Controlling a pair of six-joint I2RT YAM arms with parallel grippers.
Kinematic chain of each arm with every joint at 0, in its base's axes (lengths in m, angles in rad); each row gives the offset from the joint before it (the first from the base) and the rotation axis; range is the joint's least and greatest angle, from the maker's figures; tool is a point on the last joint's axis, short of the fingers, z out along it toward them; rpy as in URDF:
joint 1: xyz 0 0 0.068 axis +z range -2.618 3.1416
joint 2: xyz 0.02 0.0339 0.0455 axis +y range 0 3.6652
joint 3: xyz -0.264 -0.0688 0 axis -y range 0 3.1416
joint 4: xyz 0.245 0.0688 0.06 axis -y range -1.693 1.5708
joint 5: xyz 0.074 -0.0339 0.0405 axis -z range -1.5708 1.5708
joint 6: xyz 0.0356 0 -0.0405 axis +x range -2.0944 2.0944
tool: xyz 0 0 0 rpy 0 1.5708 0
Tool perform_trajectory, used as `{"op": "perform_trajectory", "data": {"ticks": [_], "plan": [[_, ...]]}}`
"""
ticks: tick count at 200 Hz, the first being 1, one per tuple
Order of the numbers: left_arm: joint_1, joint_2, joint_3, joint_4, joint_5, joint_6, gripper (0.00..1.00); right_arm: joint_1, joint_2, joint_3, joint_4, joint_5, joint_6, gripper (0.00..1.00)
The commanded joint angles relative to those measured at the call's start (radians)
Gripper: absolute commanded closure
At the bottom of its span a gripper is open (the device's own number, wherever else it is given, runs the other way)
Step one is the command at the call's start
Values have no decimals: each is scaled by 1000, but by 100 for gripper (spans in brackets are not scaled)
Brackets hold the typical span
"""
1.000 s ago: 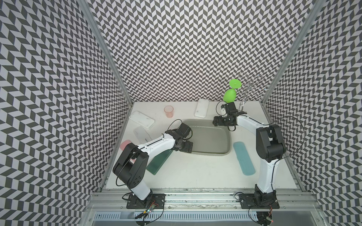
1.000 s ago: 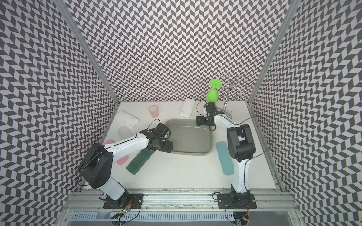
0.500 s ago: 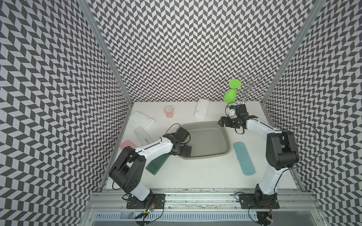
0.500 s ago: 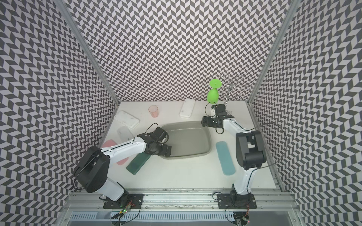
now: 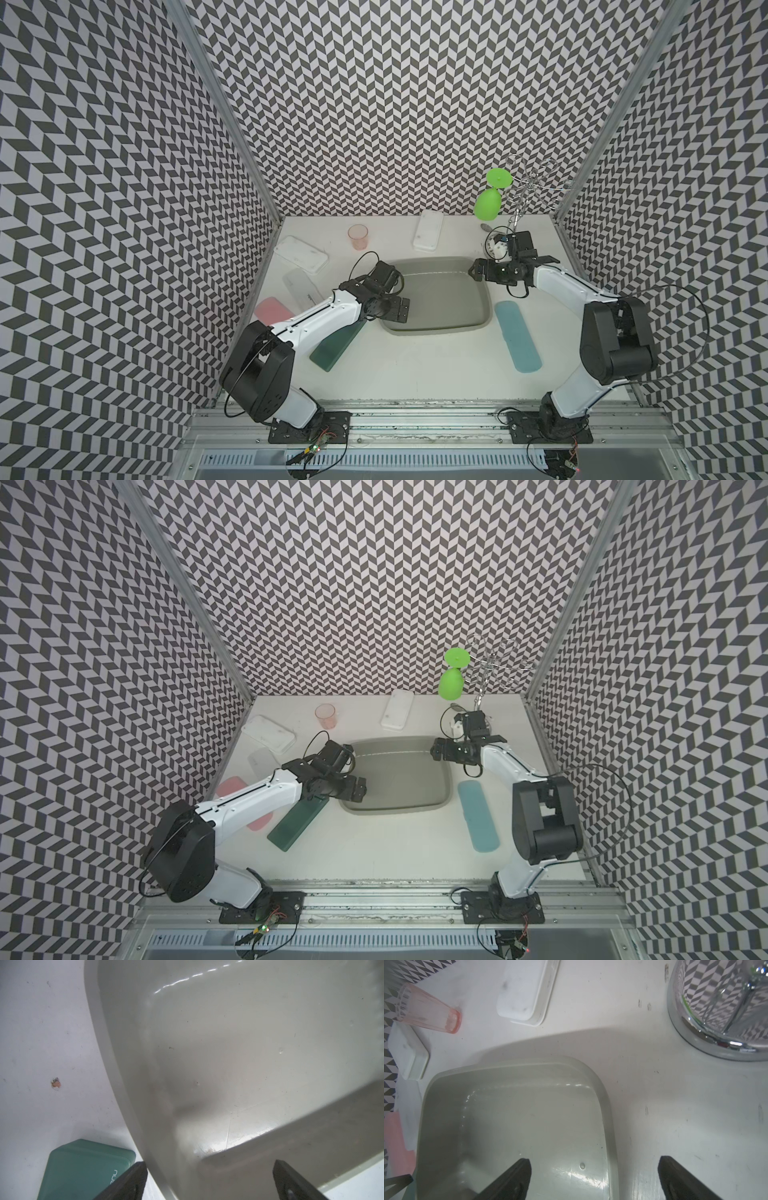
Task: Put the pencil case into the storage box
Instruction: Adjust the storage box at the center of the board, then pick up the pencil case from the center of the board.
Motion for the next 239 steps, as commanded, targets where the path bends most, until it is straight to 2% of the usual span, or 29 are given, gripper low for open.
{"op": "perform_trajectory", "data": {"ticks": [1,35,67,91,125,157,172,196,239], "plan": [[-5,6,42,-12,-28,19,0,-6,-46,-48,-32,29,18,0],[1,-34,84,-6,-97,36,0,-8,-147,-127,-39,57,80,1],[45,33,245,-1,-108,86,0,-8,-202,-171,-49,84,155,0],[79,191,433,-11,-93,122,0,-8,-198,-178,-29,73,166,1],[100,477,775,7,-72,194,0,-7,-160,-148,-11,42,161,0],[127,795,1154,-48,-1,183,0,-8,-150,-134,2,32,167,0],[128,906,1273,-53,11,182,0,-7,-154,-134,7,29,171,0],[130,979,1281,26,3,163,0,-8,-171,-153,22,18,187,0],[124,1001,1232,144,-62,139,0,-8,-209,-193,47,-9,215,0]]}}
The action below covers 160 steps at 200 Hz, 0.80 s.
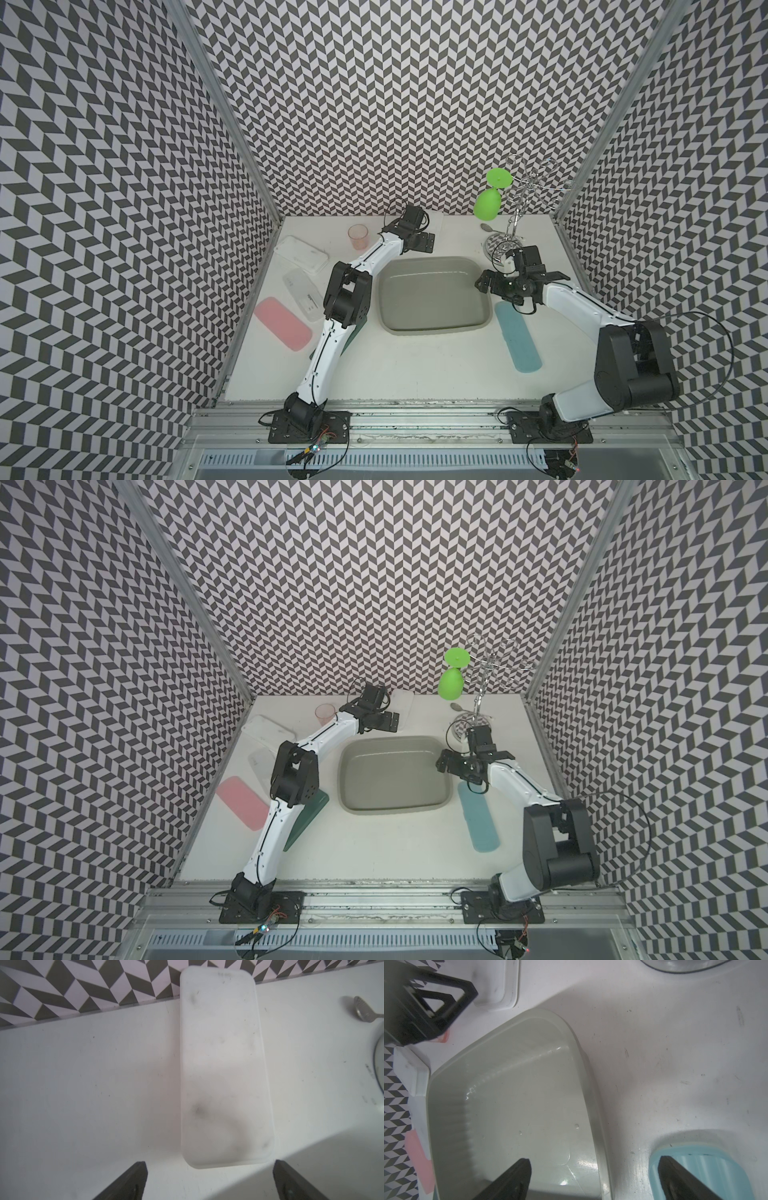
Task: Put the pencil case into the storage box
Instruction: Pick up the pencil case from the center of the board.
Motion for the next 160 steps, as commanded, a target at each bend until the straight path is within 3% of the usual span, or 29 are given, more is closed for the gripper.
{"op": "perform_trajectory", "data": {"ticks": [1,57,137,160], "plan": [[-6,-8,3,110,-28,-17,0,-4,-49,-24,49,-22,21,0],[-52,40,67,183,-8,2,0,-5,-51,-40,62,-24,21,0],[-61,135,156,182,-169,65,0,-5,-83,-60,71,-22,36,0],[-49,143,165,160,-167,63,0,-5,-97,-71,73,-18,39,0]]}}
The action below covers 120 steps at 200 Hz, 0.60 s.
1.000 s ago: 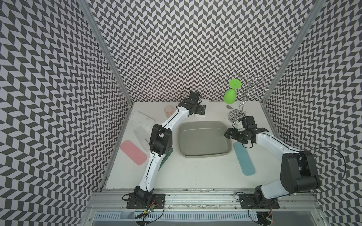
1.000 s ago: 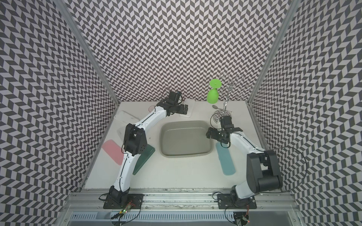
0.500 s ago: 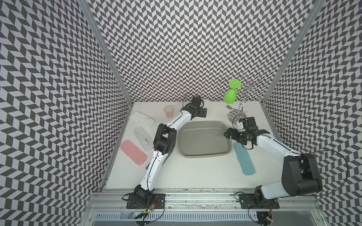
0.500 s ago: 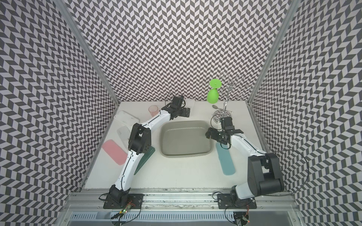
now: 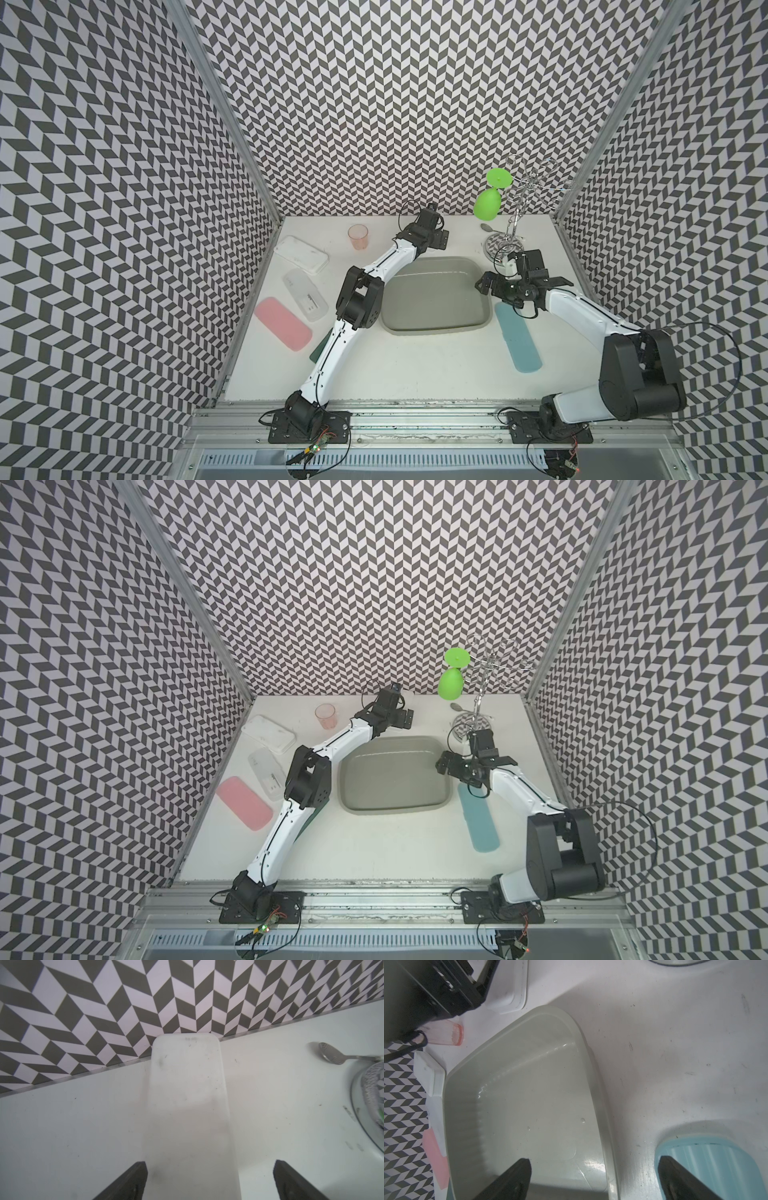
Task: Put the pencil case into the storage box
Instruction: Pick up the pencil case from the center of the board.
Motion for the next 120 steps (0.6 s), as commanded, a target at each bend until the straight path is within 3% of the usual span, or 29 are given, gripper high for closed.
{"op": "perform_trajectory", "data": {"ticks": [1,120], "plan": [[13,23,37,-23,-44,24,0,-5,-41,-17,42,2,9,0],[6,106,80,-139,-7,45,0,-4,-55,3,27,11,19,0]]}}
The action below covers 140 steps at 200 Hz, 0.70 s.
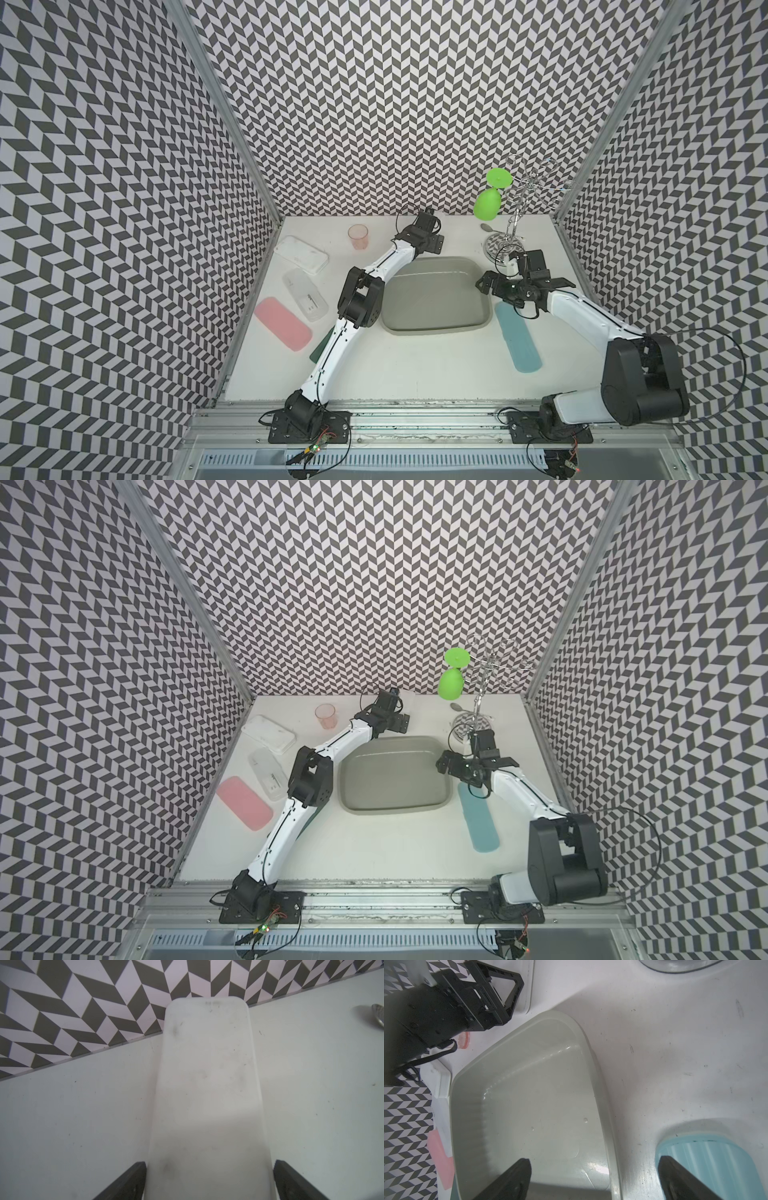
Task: Put the pencil case into the storage box
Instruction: Pick up the pencil case from the center of the board.
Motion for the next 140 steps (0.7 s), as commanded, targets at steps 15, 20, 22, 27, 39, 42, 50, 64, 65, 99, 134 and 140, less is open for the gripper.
{"op": "perform_trajectory", "data": {"ticks": [15,20,22,27,39,42,50,64,65,99,134,140], "plan": [[-2,47,19,-51,-15,0,0,-4,-45,-5,28,9,9,0],[-2,49,19,-48,-16,0,0,-5,-47,-7,28,9,8,0],[0,49,18,-48,-16,0,0,-4,-48,-8,29,9,8,1],[1,50,19,-48,-15,3,0,-4,-48,-9,28,9,8,0],[5,49,21,-48,-8,4,3,-5,-52,-11,28,9,8,0],[6,49,21,-48,-4,4,6,-5,-53,-11,28,10,9,0],[10,47,21,-48,9,2,12,-5,-53,-10,27,12,9,0],[15,46,21,-48,16,-6,19,-4,-53,-8,27,12,9,0],[15,45,21,-48,16,-5,19,-4,-52,-8,27,12,8,0],[20,20,11,-42,3,7,27,-5,-51,-7,30,12,6,0],[56,-52,-59,-53,-14,-10,38,-5,-52,-8,36,4,5,0],[63,-72,-80,-58,-19,-6,40,-5,-53,-9,37,3,5,1]]}}
